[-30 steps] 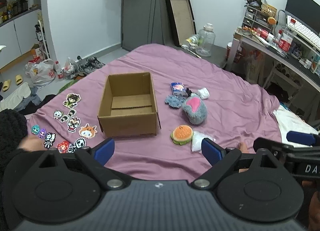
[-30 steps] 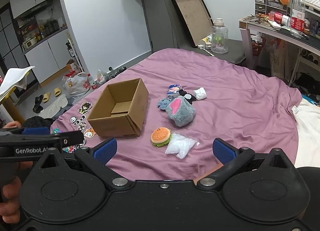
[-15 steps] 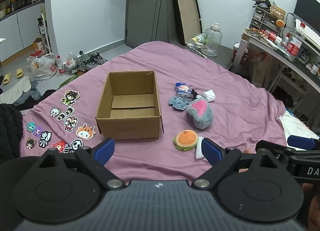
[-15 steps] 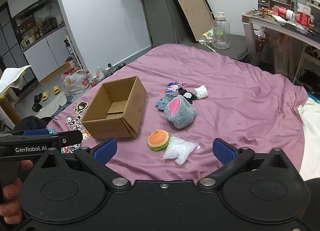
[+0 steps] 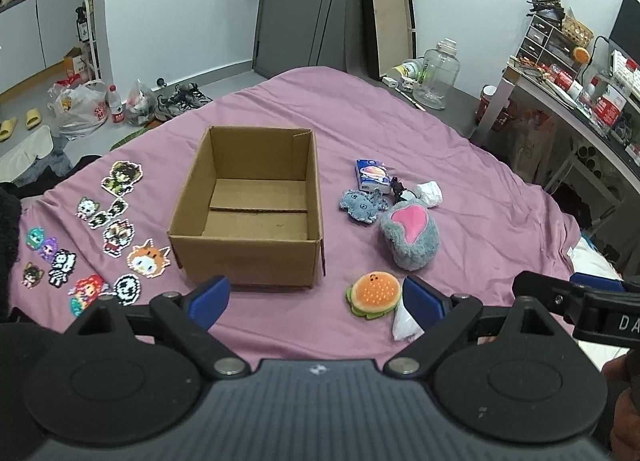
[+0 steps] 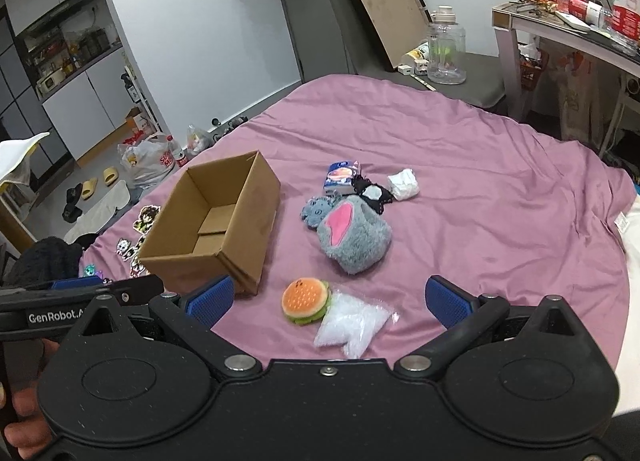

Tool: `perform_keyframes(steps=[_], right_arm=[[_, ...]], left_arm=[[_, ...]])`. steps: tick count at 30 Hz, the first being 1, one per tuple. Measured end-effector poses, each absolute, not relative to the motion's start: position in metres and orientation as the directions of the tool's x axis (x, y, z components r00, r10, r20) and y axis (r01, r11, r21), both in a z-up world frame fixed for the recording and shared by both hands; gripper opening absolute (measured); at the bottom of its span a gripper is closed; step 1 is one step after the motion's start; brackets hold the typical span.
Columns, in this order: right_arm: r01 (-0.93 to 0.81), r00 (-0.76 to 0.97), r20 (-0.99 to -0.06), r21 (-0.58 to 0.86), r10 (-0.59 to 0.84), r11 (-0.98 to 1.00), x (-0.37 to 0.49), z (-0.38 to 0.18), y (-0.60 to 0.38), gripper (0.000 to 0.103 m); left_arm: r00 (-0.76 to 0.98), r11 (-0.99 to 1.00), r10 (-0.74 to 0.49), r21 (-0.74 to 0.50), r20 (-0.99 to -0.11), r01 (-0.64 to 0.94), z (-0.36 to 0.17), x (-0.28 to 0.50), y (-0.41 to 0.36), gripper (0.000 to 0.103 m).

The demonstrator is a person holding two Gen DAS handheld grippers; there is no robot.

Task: Organize soft objects
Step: 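Reach the left gripper to the grey pink-eared plush and close on it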

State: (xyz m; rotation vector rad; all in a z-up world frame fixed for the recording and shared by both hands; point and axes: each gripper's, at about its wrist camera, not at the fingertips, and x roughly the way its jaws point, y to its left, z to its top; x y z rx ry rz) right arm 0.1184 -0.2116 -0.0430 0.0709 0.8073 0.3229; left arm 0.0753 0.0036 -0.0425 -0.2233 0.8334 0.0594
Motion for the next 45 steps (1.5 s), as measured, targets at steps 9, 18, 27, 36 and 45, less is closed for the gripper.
perform_keyframes(steps=[9, 18, 27, 36, 45], right_arm=[[-0.209, 0.640, -0.687, 0.276, 0.345, 0.938, 0.157, -0.057, -0.232, 0.101], [-0.201, 0.589, -0.701, 0.355, 0.402, 0.913, 0.192, -0.077, -0.249, 0.091], [-0.185, 0.551, -0.672, 0.479, 0.495, 0.858, 0.237, -0.108, -0.273, 0.072], [-0.087, 0.473, -0.657, 0.629, 0.588, 0.773, 0.263, -0.157, -0.300, 0.057], [0.025, 0.453, -0.654, 0.689, 0.606, 0.725, 0.280, -0.188, -0.318, 0.051]], left_arm=[[0.687, 0.971, -0.089, -0.218, -0.721, -0.103, -0.051, 0.104, -0.010, 0.090], [0.674, 0.962, -0.114, -0.250, -0.730, -0.107, -0.066, 0.134, -0.029, 0.081], [0.665, 0.970, -0.100, -0.221, -0.740, -0.100, -0.071, 0.176, -0.052, 0.074], [0.614, 0.971, -0.107, -0.215, -0.782, -0.105, -0.093, 0.215, -0.074, 0.060], [0.577, 0.970, -0.117, -0.218, -0.808, -0.110, -0.111, 0.250, -0.096, 0.056]])
